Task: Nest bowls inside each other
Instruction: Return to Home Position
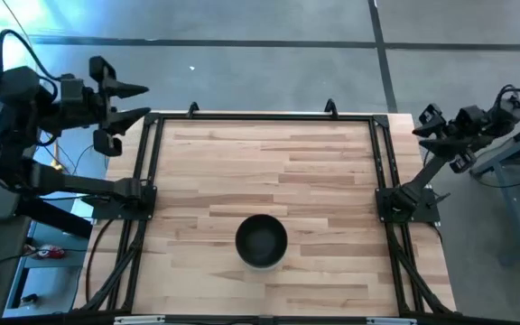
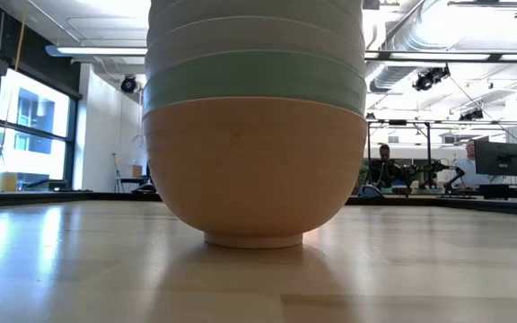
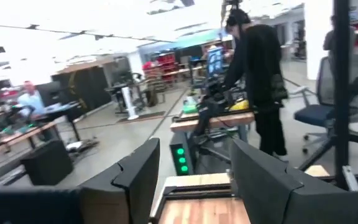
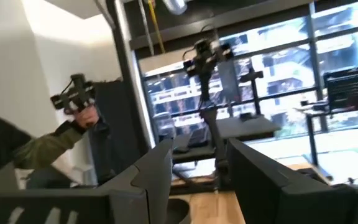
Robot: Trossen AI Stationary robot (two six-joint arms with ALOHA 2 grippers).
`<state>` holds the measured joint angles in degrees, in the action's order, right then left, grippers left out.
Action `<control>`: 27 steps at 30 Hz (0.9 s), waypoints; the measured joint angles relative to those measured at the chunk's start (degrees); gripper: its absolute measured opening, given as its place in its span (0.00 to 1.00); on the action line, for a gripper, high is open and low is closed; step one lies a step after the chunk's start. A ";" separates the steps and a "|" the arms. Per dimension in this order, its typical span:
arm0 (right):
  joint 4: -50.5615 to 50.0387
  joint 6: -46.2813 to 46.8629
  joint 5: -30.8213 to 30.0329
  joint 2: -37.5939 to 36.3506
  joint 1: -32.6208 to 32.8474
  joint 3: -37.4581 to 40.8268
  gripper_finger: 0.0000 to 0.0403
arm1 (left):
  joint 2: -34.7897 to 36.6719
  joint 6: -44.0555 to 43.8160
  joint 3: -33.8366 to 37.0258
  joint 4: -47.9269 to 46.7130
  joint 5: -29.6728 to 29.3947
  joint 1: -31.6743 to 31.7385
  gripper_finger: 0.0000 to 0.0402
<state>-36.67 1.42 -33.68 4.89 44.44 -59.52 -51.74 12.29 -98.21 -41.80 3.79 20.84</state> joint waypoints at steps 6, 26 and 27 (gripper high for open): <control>0.22 0.06 1.21 -0.02 -6.71 -0.73 0.36 | 3.17 -0.13 5.25 0.11 -5.99 0.00 0.46; -0.83 1.42 2.41 0.02 -32.02 2.33 0.36 | 12.00 -1.58 16.86 6.69 -14.28 -0.02 0.46; -0.91 1.59 2.43 0.04 -32.77 2.84 0.36 | 12.43 -1.68 17.31 6.85 -14.55 -0.02 0.46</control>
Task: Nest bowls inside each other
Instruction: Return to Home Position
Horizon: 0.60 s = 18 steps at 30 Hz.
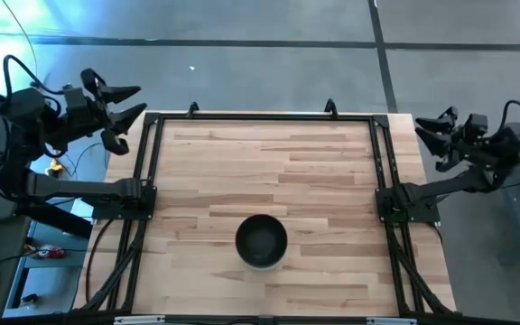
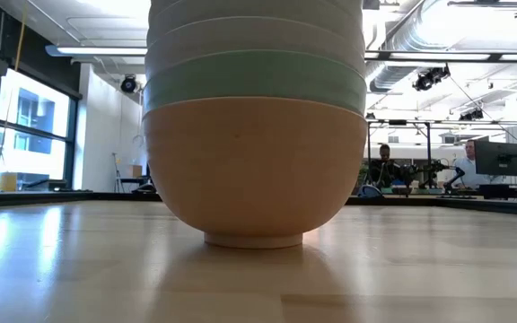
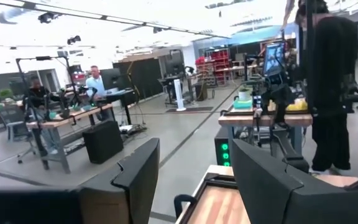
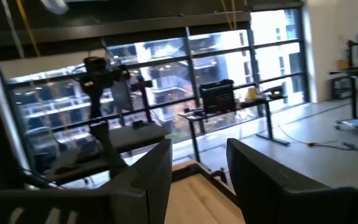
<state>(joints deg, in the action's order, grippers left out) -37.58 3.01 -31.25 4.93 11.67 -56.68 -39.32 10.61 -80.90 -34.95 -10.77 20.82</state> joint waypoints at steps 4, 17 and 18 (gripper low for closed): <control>1.31 0.00 -0.17 0.00 -2.19 1.84 0.36 | 1.71 -0.17 2.57 0.90 -0.46 0.00 0.46; 5.46 0.49 0.46 2.14 -5.35 4.72 0.36 | 7.90 -2.52 12.28 2.05 -1.23 0.00 0.46; 5.46 1.01 1.18 2.39 -5.35 4.72 0.36 | 8.63 -2.51 13.02 2.09 -0.51 0.00 0.46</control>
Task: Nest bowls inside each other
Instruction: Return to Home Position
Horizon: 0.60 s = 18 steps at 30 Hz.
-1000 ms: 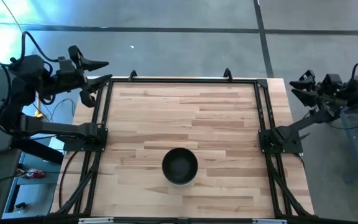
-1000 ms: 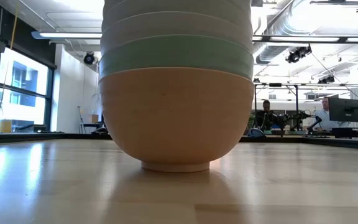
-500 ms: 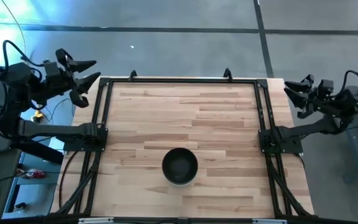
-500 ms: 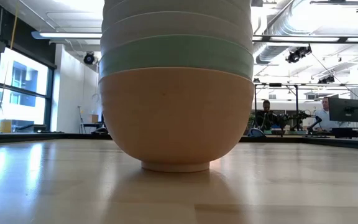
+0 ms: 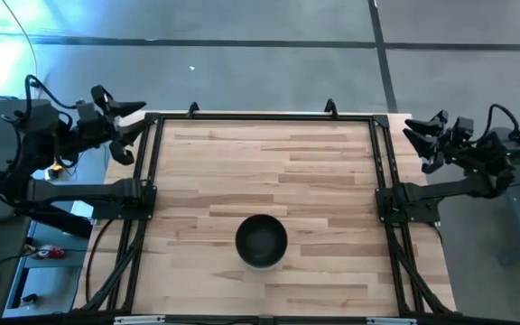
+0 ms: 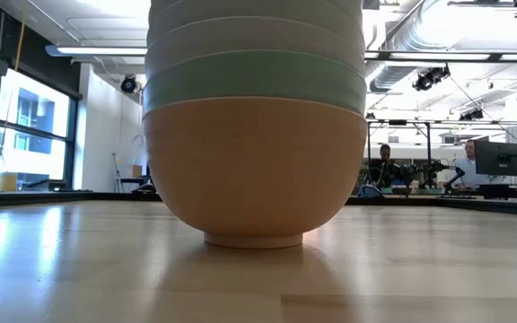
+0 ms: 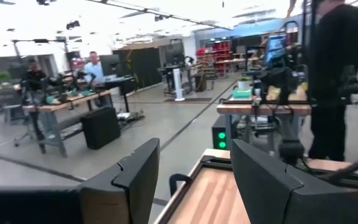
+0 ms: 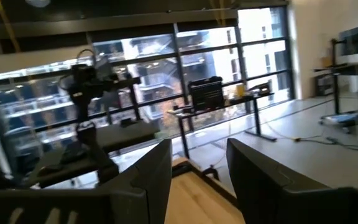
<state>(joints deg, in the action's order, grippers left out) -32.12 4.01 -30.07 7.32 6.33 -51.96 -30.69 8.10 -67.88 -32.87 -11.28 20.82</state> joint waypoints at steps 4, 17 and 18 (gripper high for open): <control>0.01 1.39 1.92 0.68 0.00 0.00 0.36 | 3.15 0.88 2.67 -0.03 1.62 0.00 0.46; 2.84 2.60 2.33 1.06 0.02 -0.02 0.36 | 13.01 1.31 7.20 -6.66 7.82 -1.66 0.46; 2.89 2.60 2.33 1.06 0.02 -0.02 0.36 | 13.39 1.16 7.21 -7.55 8.36 -2.10 0.46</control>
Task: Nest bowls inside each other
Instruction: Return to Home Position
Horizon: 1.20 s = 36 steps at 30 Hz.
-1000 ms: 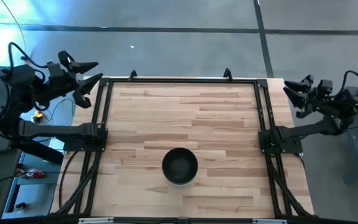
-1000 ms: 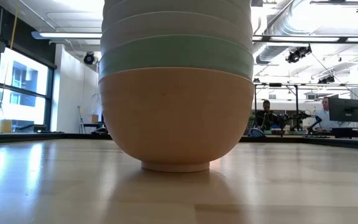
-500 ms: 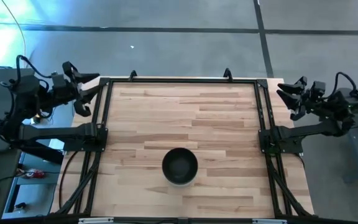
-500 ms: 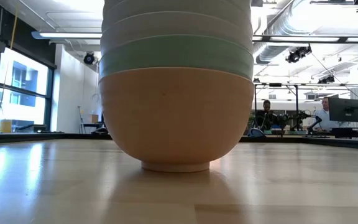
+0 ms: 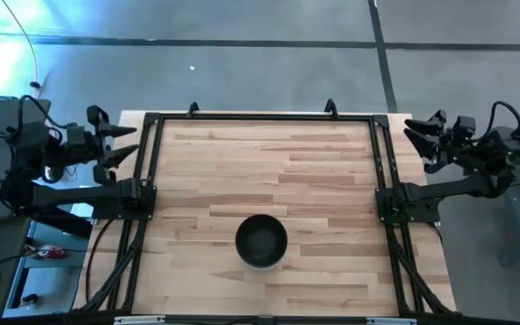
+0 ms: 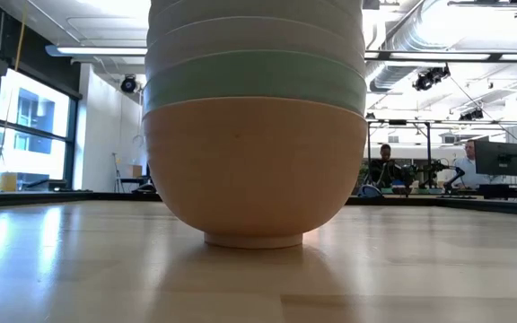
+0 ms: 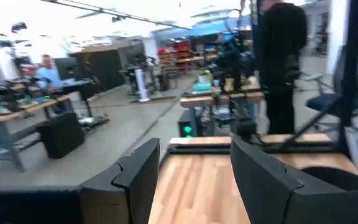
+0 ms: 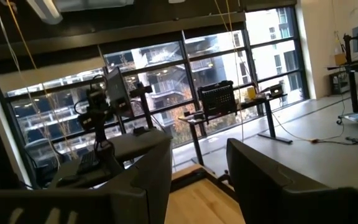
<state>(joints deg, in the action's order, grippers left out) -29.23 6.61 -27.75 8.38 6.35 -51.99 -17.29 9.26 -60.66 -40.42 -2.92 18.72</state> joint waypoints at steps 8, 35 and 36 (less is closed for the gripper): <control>1.00 0.43 -0.86 1.62 0.00 -0.02 0.36 | 4.31 -0.71 0.00 -5.42 -2.10 -4.90 0.46; 2.22 1.06 -1.02 4.75 0.02 -0.02 0.36 | 16.88 -7.61 12.16 -6.09 -22.54 -30.05 0.46; 2.25 1.08 -0.86 4.72 0.02 -0.04 0.36 | 17.00 -7.57 12.10 -5.16 -20.59 -30.44 0.45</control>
<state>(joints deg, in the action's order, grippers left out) -26.98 7.69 -28.61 13.10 6.37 -52.03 -0.29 1.68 -48.57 -45.58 -23.52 -11.72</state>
